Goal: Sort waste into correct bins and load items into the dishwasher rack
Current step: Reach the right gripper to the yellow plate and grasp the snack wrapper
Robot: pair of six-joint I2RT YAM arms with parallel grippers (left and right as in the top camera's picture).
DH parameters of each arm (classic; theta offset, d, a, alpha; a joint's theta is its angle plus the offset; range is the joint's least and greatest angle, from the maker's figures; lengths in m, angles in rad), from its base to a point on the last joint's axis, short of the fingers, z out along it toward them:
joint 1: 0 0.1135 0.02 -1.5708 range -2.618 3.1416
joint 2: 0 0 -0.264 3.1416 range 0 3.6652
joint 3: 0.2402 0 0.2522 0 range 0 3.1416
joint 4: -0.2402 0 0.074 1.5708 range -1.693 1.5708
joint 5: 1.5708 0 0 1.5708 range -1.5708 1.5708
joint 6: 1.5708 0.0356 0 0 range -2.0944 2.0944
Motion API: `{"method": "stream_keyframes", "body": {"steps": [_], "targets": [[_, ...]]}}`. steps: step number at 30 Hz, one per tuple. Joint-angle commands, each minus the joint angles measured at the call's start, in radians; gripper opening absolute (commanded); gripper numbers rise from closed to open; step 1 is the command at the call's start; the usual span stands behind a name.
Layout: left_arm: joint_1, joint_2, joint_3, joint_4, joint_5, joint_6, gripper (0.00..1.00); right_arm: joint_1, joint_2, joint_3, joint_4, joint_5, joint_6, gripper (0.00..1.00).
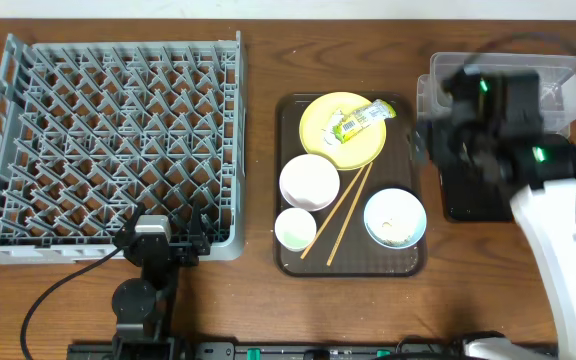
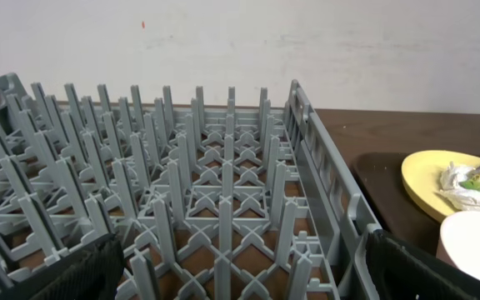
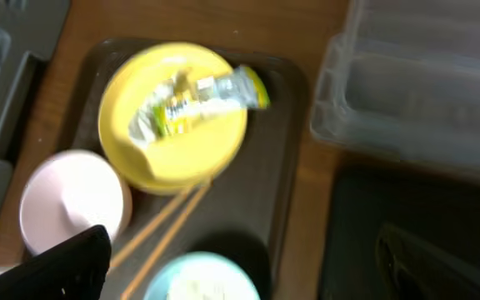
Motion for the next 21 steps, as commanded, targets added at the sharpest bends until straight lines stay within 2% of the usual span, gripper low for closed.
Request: {"method": "stream_keyframes", "body": {"steps": [1, 3, 6, 13, 18, 21], "targets": [[0.004, -0.005, -0.017, -0.033, 0.013, 0.010, 0.94, 0.012, 0.087, 0.087, 0.015, -0.100, 0.022, 0.99], [0.004, -0.005, -0.017, -0.033, 0.013, 0.010, 0.94, 0.012, 0.118, 0.087, 0.083, -0.177, 0.033, 0.99], [0.004, -0.005, -0.017, -0.033, 0.013, 0.010, 0.94, 0.022, 0.159, 0.087, 0.159, -0.166, 0.072, 0.99], [0.004, -0.005, -0.017, -0.034, 0.013, 0.010, 0.94, 0.165, 0.274, 0.087, 0.198, 0.193, 0.361, 0.97], [0.004, -0.005, -0.017, -0.034, 0.013, 0.010, 0.94, 0.270, 0.383, 0.087, 0.216, 0.312, 0.543, 0.96], [0.004, -0.005, -0.017, -0.034, 0.013, 0.010, 0.94, 0.303, 0.456, 0.087, 0.221, 0.342, 0.692, 0.89]]}}
